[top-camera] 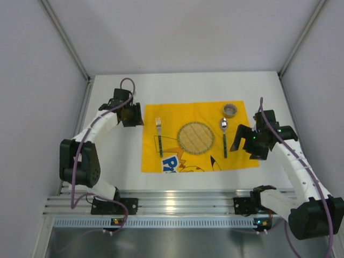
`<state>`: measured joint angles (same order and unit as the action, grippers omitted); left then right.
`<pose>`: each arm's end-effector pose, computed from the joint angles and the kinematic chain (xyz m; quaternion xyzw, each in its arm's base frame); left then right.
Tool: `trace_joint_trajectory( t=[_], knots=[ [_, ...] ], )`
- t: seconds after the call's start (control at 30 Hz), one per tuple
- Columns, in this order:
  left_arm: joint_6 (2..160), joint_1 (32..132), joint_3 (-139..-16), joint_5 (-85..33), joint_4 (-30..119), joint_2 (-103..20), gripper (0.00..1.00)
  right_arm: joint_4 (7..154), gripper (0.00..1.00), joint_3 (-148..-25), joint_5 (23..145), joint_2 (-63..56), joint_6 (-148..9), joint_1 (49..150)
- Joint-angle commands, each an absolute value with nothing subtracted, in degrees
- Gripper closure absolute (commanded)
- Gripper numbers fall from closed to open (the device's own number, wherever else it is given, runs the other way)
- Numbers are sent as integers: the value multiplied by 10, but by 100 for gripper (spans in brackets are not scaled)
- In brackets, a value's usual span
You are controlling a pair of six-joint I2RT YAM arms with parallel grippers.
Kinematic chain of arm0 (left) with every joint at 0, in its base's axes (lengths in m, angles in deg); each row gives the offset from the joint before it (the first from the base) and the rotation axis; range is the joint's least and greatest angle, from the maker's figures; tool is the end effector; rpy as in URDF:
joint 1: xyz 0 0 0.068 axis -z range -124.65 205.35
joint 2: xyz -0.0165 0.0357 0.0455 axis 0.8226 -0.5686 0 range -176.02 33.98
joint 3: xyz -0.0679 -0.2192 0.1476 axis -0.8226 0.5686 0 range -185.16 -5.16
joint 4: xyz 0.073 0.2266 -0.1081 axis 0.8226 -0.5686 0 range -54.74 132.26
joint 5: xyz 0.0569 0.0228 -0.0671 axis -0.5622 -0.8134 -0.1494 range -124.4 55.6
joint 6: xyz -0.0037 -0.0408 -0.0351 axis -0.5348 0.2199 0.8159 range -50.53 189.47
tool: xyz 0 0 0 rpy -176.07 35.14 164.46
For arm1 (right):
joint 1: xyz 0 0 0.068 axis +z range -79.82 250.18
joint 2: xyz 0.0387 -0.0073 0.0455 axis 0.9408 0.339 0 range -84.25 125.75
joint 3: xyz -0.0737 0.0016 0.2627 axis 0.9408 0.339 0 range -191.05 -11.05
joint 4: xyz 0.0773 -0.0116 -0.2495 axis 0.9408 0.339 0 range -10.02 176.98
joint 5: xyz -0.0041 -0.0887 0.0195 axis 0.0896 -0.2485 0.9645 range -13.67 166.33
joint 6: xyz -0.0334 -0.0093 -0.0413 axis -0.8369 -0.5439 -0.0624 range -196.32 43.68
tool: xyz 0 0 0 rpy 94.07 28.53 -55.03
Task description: Set the dinner table for one person
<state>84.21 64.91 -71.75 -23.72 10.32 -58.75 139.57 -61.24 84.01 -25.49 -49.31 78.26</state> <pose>0.3308 -0.0624 0.2307 -0.0177 0.9575 -0.1451 0.2487 0.1724 0.0293 0.2606 0.1485 0.9684 0.1197 0.1604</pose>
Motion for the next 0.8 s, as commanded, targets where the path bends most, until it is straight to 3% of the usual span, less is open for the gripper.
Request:
trace_joint_trajectory(
  t=[0.0,0.1,0.2,0.23,0.33,0.43,0.57,0.77],
  knots=[
    [854,648,-727,-410,106,-480,52,1385,0,-706,866,-247,-501,782],
    [799,650,-644,-378,213,-356,53,1368,0,-773,913,-246,-517,793],
    [728,654,-484,-383,431,-224,52,1341,0,-816,856,-283,-523,827],
    [715,654,-402,-397,544,-196,40,1330,0,-817,815,-301,-525,845],
    [685,653,-263,-463,676,-130,28,1263,0,-786,744,-383,-531,854],
    [680,645,-206,-509,746,-144,24,1211,0,-754,696,-470,-536,854],
    [673,632,-196,-456,815,-245,26,1158,0,-726,689,-513,-564,854],
    [673,609,-216,-426,926,-409,32,1181,0,-752,659,-487,-548,854]
  ],
)
